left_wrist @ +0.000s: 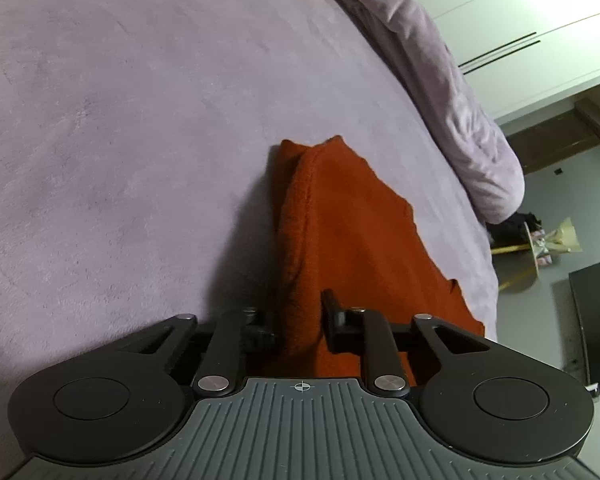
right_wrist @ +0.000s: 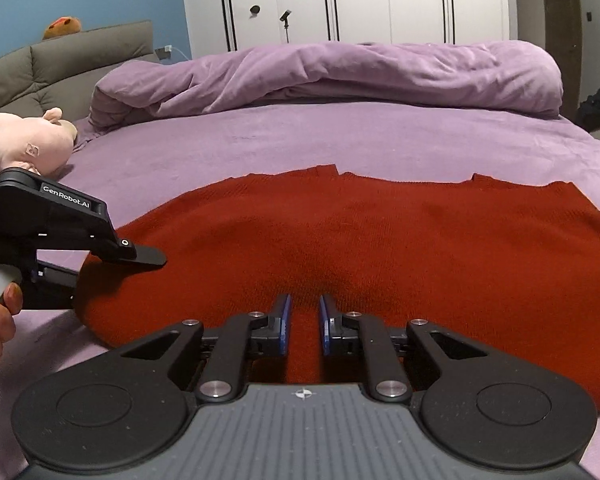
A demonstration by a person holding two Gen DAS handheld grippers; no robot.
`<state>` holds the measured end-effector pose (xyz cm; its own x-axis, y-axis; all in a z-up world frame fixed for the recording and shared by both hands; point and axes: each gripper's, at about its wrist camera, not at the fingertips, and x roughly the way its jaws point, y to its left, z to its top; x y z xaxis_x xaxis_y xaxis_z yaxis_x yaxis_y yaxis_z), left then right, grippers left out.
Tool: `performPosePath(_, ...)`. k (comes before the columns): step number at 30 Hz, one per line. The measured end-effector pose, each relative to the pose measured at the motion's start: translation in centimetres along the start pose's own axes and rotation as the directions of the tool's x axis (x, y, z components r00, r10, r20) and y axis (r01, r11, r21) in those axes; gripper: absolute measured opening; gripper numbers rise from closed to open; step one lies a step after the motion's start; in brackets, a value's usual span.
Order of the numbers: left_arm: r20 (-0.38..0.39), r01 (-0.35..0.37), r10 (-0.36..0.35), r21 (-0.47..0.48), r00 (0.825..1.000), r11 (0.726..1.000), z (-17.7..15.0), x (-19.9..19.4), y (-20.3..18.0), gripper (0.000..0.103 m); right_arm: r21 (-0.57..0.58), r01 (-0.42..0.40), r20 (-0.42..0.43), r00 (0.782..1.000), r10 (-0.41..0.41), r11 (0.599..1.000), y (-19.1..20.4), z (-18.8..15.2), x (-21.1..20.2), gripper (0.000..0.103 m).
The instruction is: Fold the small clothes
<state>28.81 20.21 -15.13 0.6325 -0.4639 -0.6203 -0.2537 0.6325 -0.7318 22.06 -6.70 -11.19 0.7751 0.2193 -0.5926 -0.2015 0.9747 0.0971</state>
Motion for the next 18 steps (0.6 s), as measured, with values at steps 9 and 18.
performPosePath(9, 0.043, -0.015, 0.011, 0.077, 0.999, 0.997, -0.6, -1.1, -2.1, 0.016, 0.046, -0.018, 0.000, 1.000, 0.018, 0.999, -1.3, 0.3, -0.5, 0.006)
performPosePath(18, 0.066, 0.038, -0.050, 0.180, 0.997, 0.983, -1.2, -2.3, -6.4, 0.016, 0.089, -0.004, 0.028, 1.000, 0.002, 0.996, -2.6, -0.2, -1.9, 0.006)
